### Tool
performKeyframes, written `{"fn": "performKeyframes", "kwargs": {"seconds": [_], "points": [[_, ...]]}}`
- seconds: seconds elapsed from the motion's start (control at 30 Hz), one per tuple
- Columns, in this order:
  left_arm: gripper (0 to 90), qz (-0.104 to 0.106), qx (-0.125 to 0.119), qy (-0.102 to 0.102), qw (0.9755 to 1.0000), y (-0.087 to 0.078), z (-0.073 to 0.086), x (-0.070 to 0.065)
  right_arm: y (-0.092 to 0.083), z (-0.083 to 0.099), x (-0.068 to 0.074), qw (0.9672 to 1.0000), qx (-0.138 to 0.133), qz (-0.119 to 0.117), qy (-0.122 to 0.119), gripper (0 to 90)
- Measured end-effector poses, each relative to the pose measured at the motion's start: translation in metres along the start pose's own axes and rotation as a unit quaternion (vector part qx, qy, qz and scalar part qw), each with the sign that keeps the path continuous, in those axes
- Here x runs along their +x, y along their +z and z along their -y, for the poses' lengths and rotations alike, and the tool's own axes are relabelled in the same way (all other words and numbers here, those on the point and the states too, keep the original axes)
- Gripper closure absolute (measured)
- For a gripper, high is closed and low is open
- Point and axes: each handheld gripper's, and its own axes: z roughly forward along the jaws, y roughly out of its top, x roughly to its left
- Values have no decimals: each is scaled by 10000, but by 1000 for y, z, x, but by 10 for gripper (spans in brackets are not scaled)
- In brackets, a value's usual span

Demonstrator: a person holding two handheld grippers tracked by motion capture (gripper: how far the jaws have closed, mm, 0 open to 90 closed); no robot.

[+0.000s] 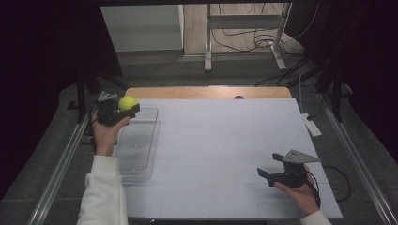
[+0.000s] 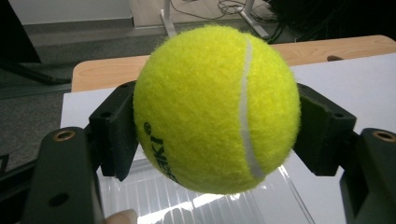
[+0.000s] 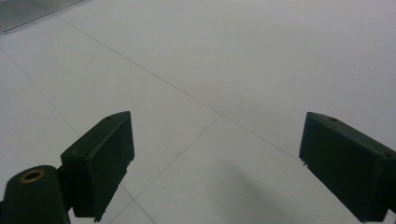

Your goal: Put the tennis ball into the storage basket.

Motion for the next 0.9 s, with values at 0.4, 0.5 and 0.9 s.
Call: {"fn": "performKeyframes", "kwargs": {"seconds": [0.4, 0.5, 0.9], "points": [[269, -119, 227, -18, 9997, 10, 5, 6, 0, 0, 0, 10000, -6, -2, -1, 104], [269, -127, 237, -10, 9996, 10, 6, 6, -1, 0, 0, 10000, -9, -6, -3, 104], [269, -160, 393, -65, 9991, 16, 10, 11, -1, 0, 1, 10000, -20, -4, -7, 104]]}}
